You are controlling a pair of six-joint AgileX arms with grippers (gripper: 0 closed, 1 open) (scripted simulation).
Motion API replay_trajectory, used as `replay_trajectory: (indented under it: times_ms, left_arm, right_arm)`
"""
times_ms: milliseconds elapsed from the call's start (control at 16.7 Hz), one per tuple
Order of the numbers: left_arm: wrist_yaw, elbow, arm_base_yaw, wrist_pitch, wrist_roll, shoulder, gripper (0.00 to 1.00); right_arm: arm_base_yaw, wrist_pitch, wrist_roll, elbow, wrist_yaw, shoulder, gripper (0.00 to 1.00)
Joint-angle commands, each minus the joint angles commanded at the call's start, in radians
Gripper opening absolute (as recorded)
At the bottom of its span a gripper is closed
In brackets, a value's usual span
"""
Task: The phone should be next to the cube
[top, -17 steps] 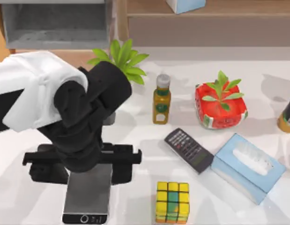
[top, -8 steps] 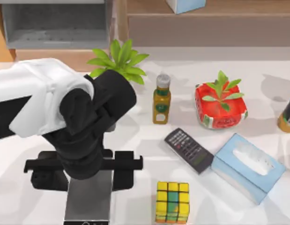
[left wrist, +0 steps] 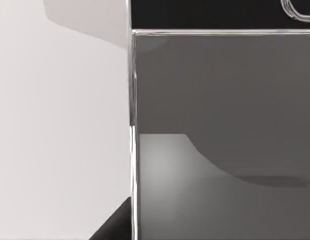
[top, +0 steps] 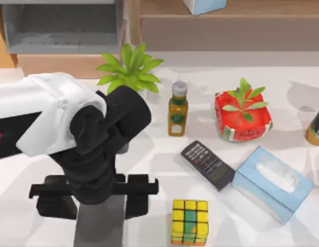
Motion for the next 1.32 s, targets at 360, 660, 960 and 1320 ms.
replay_trajectory:
  times_ms: [360,660,960,1320]
  left_arm:
    - [0.065,-0.044,0.002,0.043,-0.001,0.029,0.0]
    - [0.063,-0.07,0.01,0.101,0.004,0.038,0.0]
    - [0.001,-0.084,0.011,0.174,0.011,0.038,0.0]
    - [-0.039,-0.114,0.011,0.212,0.017,0.069,0.0]
  right_arm:
    - [0.0,0.0,0.0,0.0,0.0,0.0,1.0]
    - [0.0,0.0,0.0,0.0,0.0,0.0,1.0]
    - [0.0,0.0,0.0,0.0,0.0,0.0,1.0]
    - [0.0,0.0,0.0,0.0,0.0,0.0,1.0]
